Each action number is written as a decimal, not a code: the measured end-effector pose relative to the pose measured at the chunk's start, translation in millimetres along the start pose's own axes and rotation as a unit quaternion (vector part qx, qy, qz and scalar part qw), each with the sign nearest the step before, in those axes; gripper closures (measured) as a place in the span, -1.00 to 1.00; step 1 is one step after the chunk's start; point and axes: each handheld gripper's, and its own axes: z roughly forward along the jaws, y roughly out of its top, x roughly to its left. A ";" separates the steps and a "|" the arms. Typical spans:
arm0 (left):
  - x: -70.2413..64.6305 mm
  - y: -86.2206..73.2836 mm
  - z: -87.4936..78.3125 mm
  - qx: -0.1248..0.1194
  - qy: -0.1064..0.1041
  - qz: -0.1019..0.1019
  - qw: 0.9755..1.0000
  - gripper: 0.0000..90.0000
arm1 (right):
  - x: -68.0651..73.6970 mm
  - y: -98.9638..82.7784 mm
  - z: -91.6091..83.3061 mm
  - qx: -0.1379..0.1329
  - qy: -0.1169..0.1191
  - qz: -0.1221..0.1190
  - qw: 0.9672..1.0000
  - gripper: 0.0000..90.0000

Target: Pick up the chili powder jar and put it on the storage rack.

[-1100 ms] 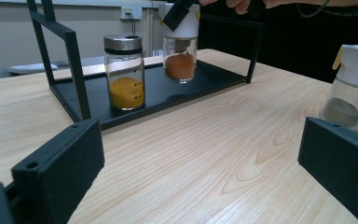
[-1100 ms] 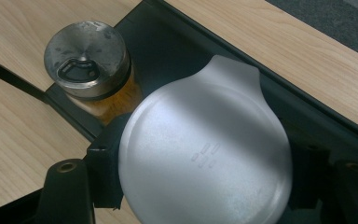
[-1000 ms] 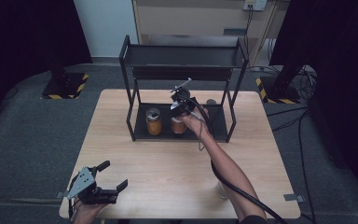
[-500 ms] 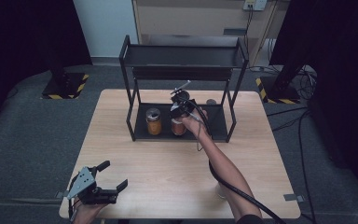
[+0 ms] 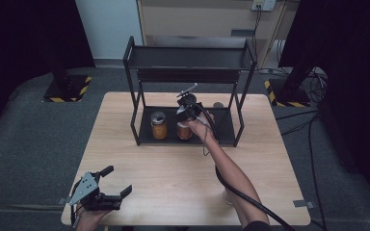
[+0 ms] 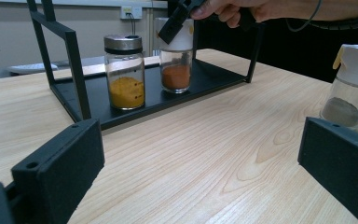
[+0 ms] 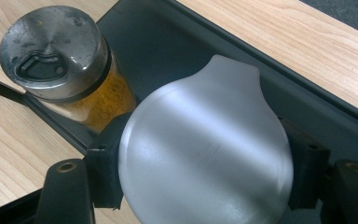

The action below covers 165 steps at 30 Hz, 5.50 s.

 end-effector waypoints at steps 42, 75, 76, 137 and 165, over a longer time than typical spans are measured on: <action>-1.1 1.1 1.2 0.004 -0.001 0.006 1.000 -1.00 | 7.0 -44.9 -113.4 -0.115 0.002 -0.074 0.991 -0.79; -2.8 2.3 1.6 0.008 0.004 0.008 1.000 -1.00 | -26.4 -211.9 -225.9 -0.234 0.040 -0.063 0.969 -0.82; -2.8 2.2 1.6 0.007 0.005 0.008 1.000 -1.00 | -27.3 -217.3 -227.6 -0.236 0.041 -0.061 0.969 -0.82; -5.0 4.2 2.2 0.015 0.009 0.014 1.000 -1.00 | -16.9 -443.3 -175.2 -0.312 -0.115 0.014 0.943 -0.81; -5.1 4.7 3.4 0.016 0.002 0.019 1.000 -1.00 | -23.7 -450.9 -172.4 -0.321 -0.101 0.012 0.941 -0.82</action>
